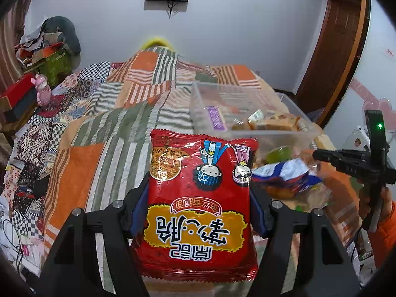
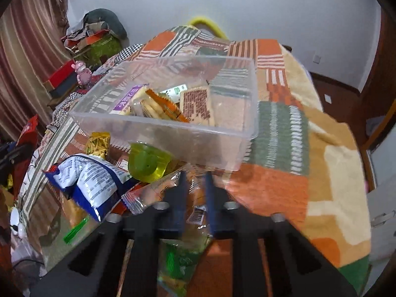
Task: Organize snacks
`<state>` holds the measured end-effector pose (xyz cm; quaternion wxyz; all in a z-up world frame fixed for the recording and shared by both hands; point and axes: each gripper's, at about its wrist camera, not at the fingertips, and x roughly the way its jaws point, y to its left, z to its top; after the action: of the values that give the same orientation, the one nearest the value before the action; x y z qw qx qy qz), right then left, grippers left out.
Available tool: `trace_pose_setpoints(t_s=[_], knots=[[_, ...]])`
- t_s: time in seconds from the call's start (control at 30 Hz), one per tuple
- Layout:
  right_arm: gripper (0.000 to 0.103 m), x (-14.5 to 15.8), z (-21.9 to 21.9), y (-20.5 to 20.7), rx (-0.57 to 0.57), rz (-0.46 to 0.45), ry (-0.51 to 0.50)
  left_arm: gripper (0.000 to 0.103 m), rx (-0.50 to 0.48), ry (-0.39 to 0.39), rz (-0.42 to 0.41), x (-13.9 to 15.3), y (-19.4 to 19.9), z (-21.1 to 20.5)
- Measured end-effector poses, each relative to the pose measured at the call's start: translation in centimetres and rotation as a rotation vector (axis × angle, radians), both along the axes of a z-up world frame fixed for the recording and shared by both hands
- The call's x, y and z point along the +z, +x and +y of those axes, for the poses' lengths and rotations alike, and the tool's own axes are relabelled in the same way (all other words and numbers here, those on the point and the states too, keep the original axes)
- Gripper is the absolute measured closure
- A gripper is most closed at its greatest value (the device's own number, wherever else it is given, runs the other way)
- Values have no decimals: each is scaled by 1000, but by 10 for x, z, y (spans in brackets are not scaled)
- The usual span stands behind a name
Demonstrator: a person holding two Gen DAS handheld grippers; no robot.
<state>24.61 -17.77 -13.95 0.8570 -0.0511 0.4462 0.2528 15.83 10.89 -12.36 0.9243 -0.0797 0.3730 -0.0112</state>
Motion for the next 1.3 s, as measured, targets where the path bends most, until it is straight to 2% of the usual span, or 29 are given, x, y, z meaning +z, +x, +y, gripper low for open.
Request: trace_pose_setpoints(t_s=[0.07,0.13,0.17,0.2,0.23,0.27,0.3,0.37,0.47,0.6,0.77,0.87,0.93,1.03,1.17,1.3], knots=[[95,1,-6,-2,-14,17,4,36,-2,-1,-9,2,1,-4],[88,1,-9,-5,-32,27,1,36,-7,-2,-12,3,-1,-8],[74,1,-10,-6,-41,32,1,36,-9,-2,-12,3,-2,-9],[56,2,-9,-7,-56,30,7,36,-9,-2,-10,3,-3,-10],[47,2,-10,-6,-83,15,14,36,-10,-2,-8,1,-4,-11],[32,3,-8,-6,-103,2,14,36,-9,-2,-5,0,-5,-11],[24,4,-5,-3,-122,-9,11,36,-5,-2,-2,-1,-6,-10],[18,4,3,5,-139,-8,14,36,1,-8,4,-3,-8,-8],[18,-8,17,20,-153,36,4,36,11,-21,7,-4,-10,-3],[18,-24,22,19,-134,68,-44,36,14,-23,-1,-3,-12,1],[18,-27,2,9,-134,69,-60,36,8,-18,-3,-6,-11,-3],[19,-27,-11,13,-142,106,-56,36,2,-23,0,-9,-9,-6],[25,-32,-10,14,-136,113,-83,36,1,-28,0,-10,-8,-8],[49,-38,-8,14,-118,134,-64,36,1,-29,-1,-10,-5,-9],[57,-31,-9,5,-125,80,-58,36,5,-35,-15,-2,0,-8],[58,-12,-16,-12,-107,26,-46,36,11,-41,-42,9,6,-10]])
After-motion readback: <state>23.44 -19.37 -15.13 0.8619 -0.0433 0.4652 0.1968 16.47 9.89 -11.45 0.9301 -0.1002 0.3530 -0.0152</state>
